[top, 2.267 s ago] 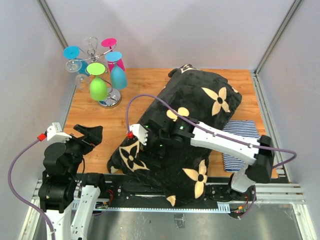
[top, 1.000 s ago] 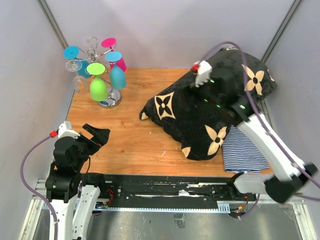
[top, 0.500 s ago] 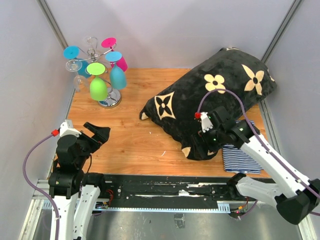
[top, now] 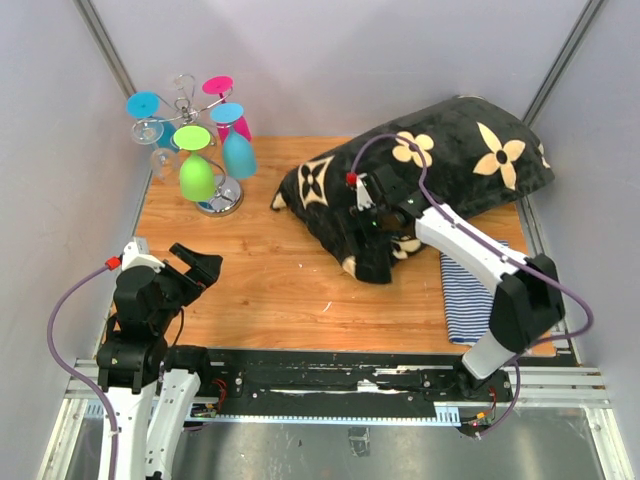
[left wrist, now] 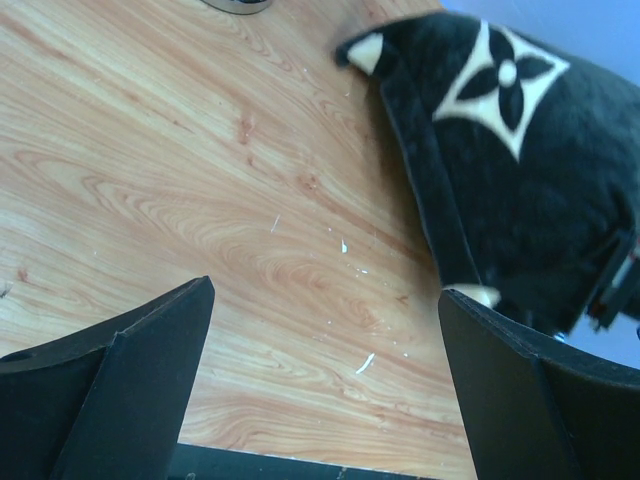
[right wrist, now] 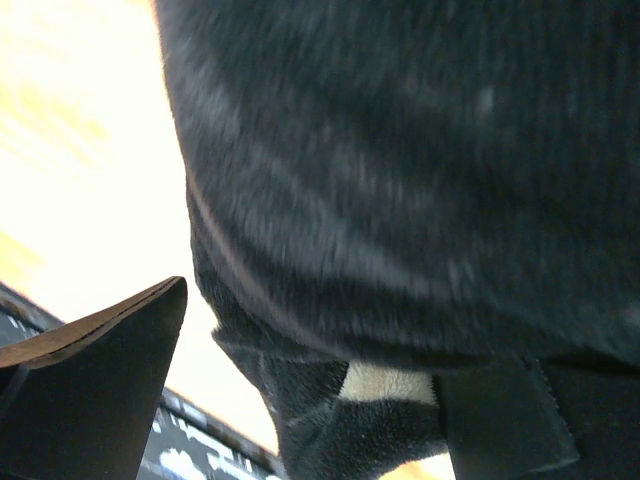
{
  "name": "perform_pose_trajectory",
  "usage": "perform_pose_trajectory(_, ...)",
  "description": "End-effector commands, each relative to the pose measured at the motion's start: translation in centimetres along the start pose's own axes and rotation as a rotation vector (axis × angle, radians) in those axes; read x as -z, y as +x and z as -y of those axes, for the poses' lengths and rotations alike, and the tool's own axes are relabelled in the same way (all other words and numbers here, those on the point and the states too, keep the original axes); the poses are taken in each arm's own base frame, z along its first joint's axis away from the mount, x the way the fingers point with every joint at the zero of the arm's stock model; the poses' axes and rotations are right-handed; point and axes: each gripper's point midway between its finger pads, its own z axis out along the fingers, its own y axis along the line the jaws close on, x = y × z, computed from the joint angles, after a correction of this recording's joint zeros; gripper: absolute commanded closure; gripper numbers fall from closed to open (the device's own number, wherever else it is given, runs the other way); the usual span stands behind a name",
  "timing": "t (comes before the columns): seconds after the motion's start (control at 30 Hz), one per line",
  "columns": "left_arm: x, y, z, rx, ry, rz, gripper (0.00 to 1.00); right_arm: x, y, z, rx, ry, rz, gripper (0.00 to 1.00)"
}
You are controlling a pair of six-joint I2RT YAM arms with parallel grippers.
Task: Take the wine glass off the wine glass rack
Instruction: Move the distractor to the corner of the board.
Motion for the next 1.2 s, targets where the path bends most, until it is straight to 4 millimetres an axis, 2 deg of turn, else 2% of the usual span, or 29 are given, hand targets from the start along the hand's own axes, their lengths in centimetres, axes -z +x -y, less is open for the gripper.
perform_pose_trajectory(0.0,0.9,-0.1,0.7,-0.014,0.029,-0.006,0.0,-0.8,-10.7,3.2,-0.078,0.07,0.325,0.02)
perform_pose_trajectory(0.17,0.7,0.4,0.9,-0.002,0.052,-0.023,0.0,-1.9,-15.0,4.2,-0.183,0.069,0.426,0.02)
perform_pose_trajectory(0.3,0.3,0.6,1.5,-0.004,0.074,-0.048,0.0,-3.5,-16.9,6.6,-0.203,0.183,0.463,0.02)
perform_pose_trajectory(0.4,0.3,0.7,1.9,-0.017,0.084,-0.065,0.0,-4.0,-17.6,8.3,-0.204,0.241,0.461,0.02)
perform_pose_trajectory(0.53,0.5,0.3,2.0,-0.026,0.083,-0.054,0.0,-4.7,-18.5,8.3,-0.206,0.159,0.471,0.02)
perform_pose_trajectory(0.6,0.5,-0.1,2.1,-0.032,0.085,-0.04,0.0,-4.4,-18.7,8.8,-0.21,0.162,0.458,0.02)
perform_pose_trajectory(0.63,0.6,-0.3,2.2,-0.034,0.083,-0.031,0.0,-5.4,-18.1,9.5,-0.212,0.18,0.428,0.02)
perform_pose_trajectory(0.7,0.7,-0.9,2.3,-0.04,0.077,-0.016,0.0,-5.6,-17.9,10.2,-0.196,0.199,0.393,0.02)
perform_pose_trajectory(0.77,0.9,-1.5,2.6,-0.049,0.078,0.002,0.0,-4.9,-18.1,9.5,-0.155,0.16,0.37,0.02)
perform_pose_trajectory(0.87,0.9,-3.1,3.5,-0.066,0.082,0.039,0.0,-3.6,-17.8,7.2,-0.116,0.042,0.361,0.02)
perform_pose_trajectory(0.9,0.9,-3.7,3.8,-0.071,0.078,0.052,0.0,-1.3,-18.4,6.2,-0.104,0.007,0.406,0.02)
perform_pose_trajectory(0.97,0.9,-4.9,4.4,-0.085,0.072,0.075,0.0,0.5,-18.3,5.2,-0.103,-0.031,0.452,0.02)
perform_pose_trajectory(1.07,0.5,-6.4,4.9,-0.116,0.054,0.103,0.0,2.9,-18.2,3.7,-0.075,-0.094,0.533,0.02)
perform_pose_trajectory(1.17,-0.5,-6.7,4.7,-0.121,0.038,0.116,0.0,4.4,-17.6,2.3,-0.052,-0.164,0.586,0.02)
